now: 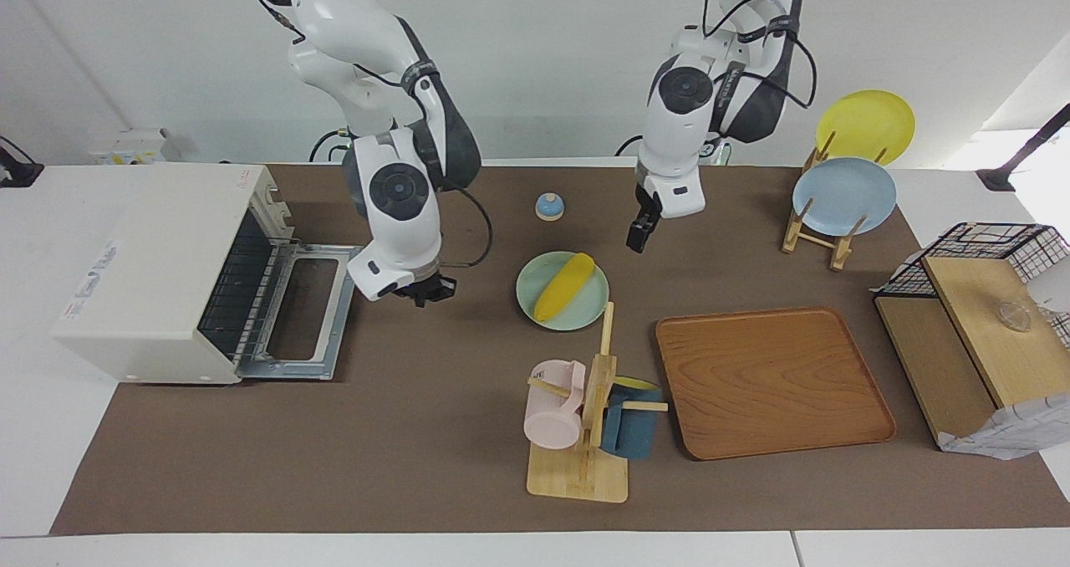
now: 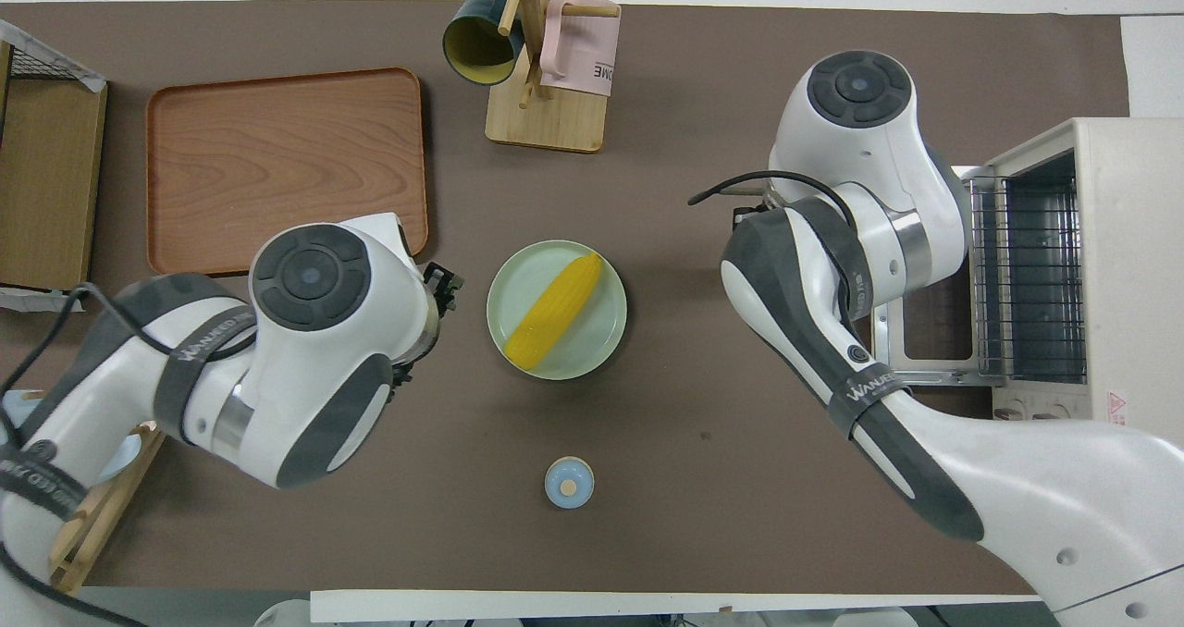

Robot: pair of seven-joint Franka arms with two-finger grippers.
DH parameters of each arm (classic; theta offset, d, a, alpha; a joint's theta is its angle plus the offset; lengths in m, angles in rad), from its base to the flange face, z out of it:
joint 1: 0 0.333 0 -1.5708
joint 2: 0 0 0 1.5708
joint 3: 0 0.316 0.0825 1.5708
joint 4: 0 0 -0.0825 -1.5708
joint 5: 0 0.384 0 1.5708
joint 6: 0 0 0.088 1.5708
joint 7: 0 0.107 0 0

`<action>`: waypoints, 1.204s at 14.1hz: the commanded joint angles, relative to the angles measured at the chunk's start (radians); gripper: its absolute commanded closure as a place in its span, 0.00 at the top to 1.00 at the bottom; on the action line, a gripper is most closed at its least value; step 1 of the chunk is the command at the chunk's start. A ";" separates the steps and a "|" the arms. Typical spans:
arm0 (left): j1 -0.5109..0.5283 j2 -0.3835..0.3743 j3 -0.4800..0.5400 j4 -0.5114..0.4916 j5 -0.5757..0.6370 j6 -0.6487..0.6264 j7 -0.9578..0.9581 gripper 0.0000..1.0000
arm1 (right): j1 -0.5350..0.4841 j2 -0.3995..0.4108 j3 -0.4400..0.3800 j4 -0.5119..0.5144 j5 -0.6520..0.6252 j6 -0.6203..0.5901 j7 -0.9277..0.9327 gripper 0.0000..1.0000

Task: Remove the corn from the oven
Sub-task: 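Grasp the corn with the left gripper while the right gripper reaches the door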

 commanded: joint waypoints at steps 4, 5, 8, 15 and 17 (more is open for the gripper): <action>-0.055 0.244 0.019 0.195 -0.163 0.060 -0.644 0.99 | -0.060 -0.001 0.018 -0.120 -0.142 0.056 -0.033 0.01; -0.057 0.268 0.019 0.196 -0.175 0.069 -0.700 0.99 | -0.060 0.008 0.018 -0.120 -0.154 0.055 -0.033 0.00; -0.057 0.295 0.019 0.189 -0.179 0.178 -0.880 0.99 | -0.064 0.010 0.018 -0.143 -0.216 0.058 -0.033 0.00; -0.089 0.295 0.017 0.170 -0.180 0.215 -0.946 0.98 | -0.084 0.028 0.020 -0.154 -0.346 0.064 -0.082 0.00; -0.101 0.301 0.019 0.146 -0.180 0.274 -0.950 0.98 | -0.092 0.031 0.020 -0.103 -0.360 0.013 -0.163 0.00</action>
